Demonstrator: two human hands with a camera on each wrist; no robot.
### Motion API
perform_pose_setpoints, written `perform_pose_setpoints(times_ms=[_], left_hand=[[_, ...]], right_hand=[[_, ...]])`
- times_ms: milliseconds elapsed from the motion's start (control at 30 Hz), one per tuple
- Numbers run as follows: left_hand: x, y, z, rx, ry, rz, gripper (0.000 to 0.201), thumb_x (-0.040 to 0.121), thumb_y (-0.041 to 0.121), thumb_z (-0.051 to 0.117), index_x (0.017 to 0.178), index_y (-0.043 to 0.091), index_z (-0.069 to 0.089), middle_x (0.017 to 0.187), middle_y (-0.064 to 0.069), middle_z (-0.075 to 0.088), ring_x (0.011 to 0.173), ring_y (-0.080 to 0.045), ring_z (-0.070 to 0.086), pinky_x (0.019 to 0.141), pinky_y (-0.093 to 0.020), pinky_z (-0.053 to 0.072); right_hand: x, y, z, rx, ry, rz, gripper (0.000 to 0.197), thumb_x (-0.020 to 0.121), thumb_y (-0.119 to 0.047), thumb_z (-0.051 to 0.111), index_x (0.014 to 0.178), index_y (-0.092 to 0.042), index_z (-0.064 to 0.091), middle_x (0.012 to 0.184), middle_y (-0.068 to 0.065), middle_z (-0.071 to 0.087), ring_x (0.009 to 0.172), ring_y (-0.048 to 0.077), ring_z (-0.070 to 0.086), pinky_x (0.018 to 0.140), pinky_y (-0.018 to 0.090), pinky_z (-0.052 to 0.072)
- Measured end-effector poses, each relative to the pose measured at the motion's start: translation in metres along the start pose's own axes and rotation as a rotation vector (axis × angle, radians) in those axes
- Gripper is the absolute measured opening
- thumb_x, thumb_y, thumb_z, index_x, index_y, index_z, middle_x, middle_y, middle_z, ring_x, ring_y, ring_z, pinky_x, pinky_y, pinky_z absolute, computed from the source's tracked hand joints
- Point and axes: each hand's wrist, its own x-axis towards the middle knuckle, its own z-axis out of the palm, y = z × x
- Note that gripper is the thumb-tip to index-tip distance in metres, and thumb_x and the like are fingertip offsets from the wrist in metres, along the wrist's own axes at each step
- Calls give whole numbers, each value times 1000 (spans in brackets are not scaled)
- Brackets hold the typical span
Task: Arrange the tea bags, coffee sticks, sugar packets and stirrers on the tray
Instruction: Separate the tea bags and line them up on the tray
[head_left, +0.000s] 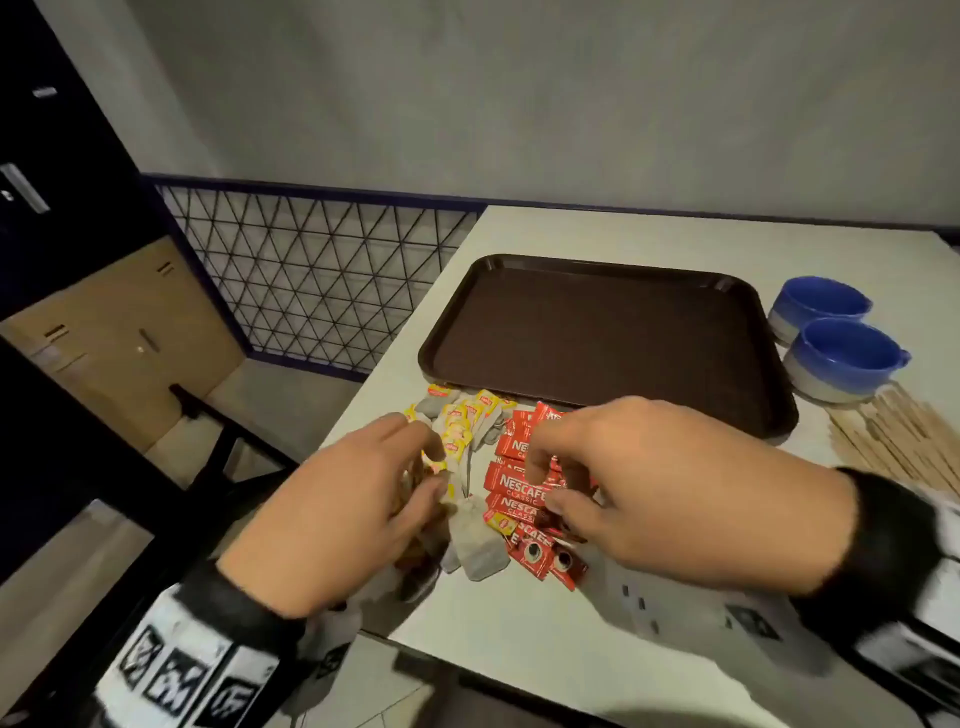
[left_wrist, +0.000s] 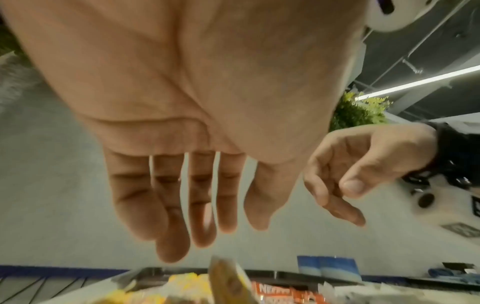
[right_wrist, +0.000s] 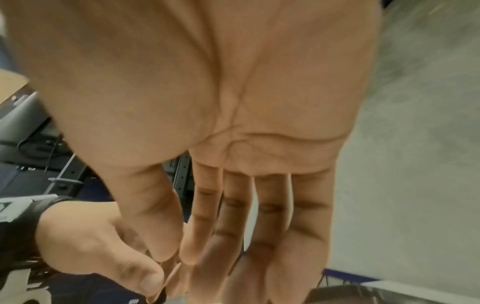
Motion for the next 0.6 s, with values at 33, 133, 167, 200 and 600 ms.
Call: perform_pose_setpoints(times_ms=[33, 133, 167, 200, 600], left_hand=[[4, -1, 6, -1, -10, -14, 18, 95, 46, 57, 111, 36, 57, 99, 18, 51, 85, -6, 54, 80, -35, 51], [5, -2, 18, 38, -94, -88, 23, 91, 46, 63, 109, 37, 53, 98, 17, 49, 87, -8, 53, 81, -34, 50], [4, -4, 22, 29, -100, -88, 24, 89, 46, 65, 107, 37, 52, 97, 17, 49, 86, -7, 52, 80, -34, 50], [2, -3, 22, 8, -97, -98, 23, 88, 45, 67, 103, 37, 51, 95, 17, 49, 85, -7, 52, 78, -33, 49], [-3, -10, 15, -155, 138, -121, 23, 90, 24, 75, 102, 37, 59, 81, 17, 65, 72, -8, 60, 68, -30, 52]], right_hand=[[11, 0, -1, -37, -51, 7, 14, 97, -46, 53, 111, -43, 56, 92, -13, 60, 83, 11, 61, 76, 36, 54], [33, -1, 1, -9, -114, 21, 11, 99, -40, 56, 108, -37, 61, 77, -14, 52, 69, 7, 54, 62, 28, 43], [41, 1, 6, -4, -126, 10, 11, 99, -38, 57, 108, -36, 62, 76, -14, 52, 69, 6, 53, 60, 27, 41], [46, -1, 11, 4, -144, 10, 11, 99, -36, 57, 109, -36, 62, 77, -14, 53, 71, 6, 55, 60, 27, 41], [76, -10, 43, -30, -242, -33, 16, 96, -41, 64, 98, -25, 67, 93, -3, 66, 87, 21, 63, 77, 38, 59]])
